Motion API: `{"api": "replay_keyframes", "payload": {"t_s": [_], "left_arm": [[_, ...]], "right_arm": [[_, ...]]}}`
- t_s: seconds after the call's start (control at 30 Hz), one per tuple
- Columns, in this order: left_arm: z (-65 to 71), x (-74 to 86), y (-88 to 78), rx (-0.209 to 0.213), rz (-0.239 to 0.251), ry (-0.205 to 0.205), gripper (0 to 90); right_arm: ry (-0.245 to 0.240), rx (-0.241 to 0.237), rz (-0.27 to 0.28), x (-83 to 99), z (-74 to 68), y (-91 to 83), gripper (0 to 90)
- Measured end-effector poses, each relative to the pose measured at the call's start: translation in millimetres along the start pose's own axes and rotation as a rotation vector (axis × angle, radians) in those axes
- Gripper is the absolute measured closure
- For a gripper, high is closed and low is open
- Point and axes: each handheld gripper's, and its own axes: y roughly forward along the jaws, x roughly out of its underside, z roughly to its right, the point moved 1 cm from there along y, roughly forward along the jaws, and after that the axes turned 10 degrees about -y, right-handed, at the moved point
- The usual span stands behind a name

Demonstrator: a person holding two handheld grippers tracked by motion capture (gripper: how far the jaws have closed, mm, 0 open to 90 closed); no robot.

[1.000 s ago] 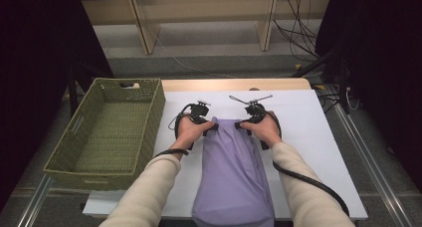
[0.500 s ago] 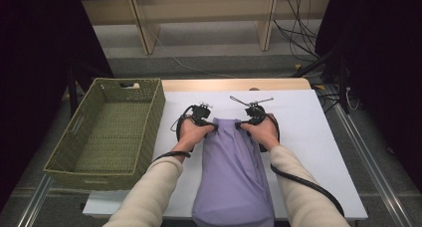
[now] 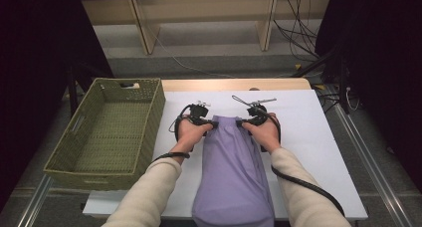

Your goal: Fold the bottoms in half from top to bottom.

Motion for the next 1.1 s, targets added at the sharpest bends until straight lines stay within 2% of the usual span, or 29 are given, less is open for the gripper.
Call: {"api": "replay_keyframes", "payload": {"t_s": [0.2,0.37,0.6,0.9,1.1], "left_arm": [[1.6,-3.8,-2.9,-0.002,0.03,0.027,77.7],[3.2,-10.0,-7.9,0.001,0.061,0.042,77.7],[8.1,-20.0,-16.7,-0.004,0.097,0.098,77.7],[9.9,-28.7,-23.1,0.019,0.126,0.082,77.6],[12.4,-34.4,-26.9,0.027,0.141,0.096,77.6]], "right_arm": [[-0.005,0.016,0.023,-4.5,-1.2,-5.9,82.0],[-0.028,0.037,0.056,-12.6,-2.9,-12.2,82.0],[-0.052,0.061,0.089,-20.0,-4.5,-17.3,81.9],[-0.072,0.081,0.114,-29.1,-5.1,-25.1,81.9],[-0.076,0.096,0.129,-34.0,-5.2,-28.8,81.9]]}}
